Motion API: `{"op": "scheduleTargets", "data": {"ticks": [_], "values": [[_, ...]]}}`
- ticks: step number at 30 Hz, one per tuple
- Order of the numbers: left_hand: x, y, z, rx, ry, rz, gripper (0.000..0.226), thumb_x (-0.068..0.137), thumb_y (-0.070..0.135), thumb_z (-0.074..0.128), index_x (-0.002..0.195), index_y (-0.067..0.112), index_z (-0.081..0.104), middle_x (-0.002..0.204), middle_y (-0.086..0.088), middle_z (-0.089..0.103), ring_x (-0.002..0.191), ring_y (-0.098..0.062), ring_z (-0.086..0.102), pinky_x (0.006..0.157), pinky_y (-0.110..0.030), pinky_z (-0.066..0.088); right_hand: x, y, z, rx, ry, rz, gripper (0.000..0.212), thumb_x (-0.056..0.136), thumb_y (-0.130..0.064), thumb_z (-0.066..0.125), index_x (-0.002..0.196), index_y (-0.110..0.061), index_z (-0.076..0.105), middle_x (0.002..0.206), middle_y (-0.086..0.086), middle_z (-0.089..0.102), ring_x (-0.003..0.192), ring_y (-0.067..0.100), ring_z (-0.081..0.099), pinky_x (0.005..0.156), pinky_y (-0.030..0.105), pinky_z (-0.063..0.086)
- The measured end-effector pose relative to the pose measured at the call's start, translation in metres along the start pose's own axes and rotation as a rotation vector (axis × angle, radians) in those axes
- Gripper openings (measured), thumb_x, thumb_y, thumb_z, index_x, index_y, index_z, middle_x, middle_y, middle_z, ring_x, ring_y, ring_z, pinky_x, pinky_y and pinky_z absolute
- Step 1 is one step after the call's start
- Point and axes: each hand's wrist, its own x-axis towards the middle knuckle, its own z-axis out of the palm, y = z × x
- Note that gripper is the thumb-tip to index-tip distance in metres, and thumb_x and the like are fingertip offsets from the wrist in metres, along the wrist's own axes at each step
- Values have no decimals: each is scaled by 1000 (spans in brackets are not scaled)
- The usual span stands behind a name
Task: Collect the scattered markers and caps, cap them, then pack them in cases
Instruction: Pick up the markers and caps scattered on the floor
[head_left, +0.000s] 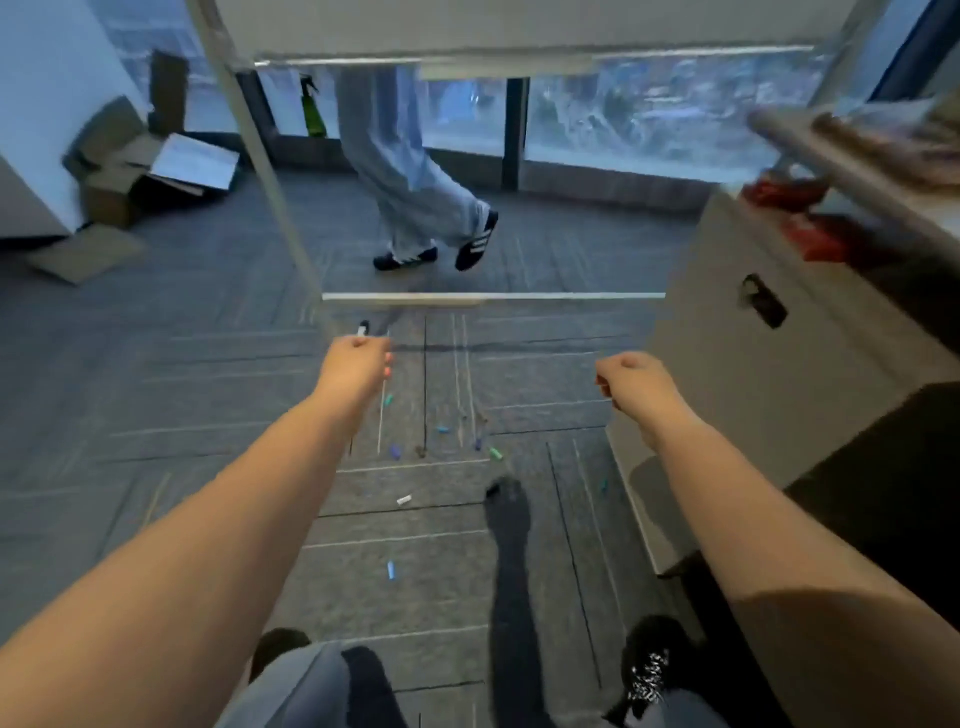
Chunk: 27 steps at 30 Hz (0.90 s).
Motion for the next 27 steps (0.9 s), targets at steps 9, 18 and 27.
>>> {"op": "scheduleTargets", "data": {"ticks": [9,18,27], "values": [[109,-284,0,407,-63,-413,27,90,17,60,64,14,51,63,-6,47,65,-19,45,66,-28,35,120,237,147,-279,-83,458,22,93,-14,55,98,6,65,101,26,63,97,37,59,88,43,49],[149,-451,45,762,-95,-669,48,85,23,67,126,10,47,131,-20,45,114,-34,50,89,-36,45,209,372,174,-592,-33,503,57,95,-17,45,149,-22,28,152,11,33,120,39,49,93,42,46],[167,-496,65,786,-11,-560,24,88,21,65,100,19,44,116,-14,50,79,-23,50,71,-35,42,273,425,173,-768,39,448,48,96,-10,47,144,-15,41,150,20,29,131,43,34,109,48,32]]}}
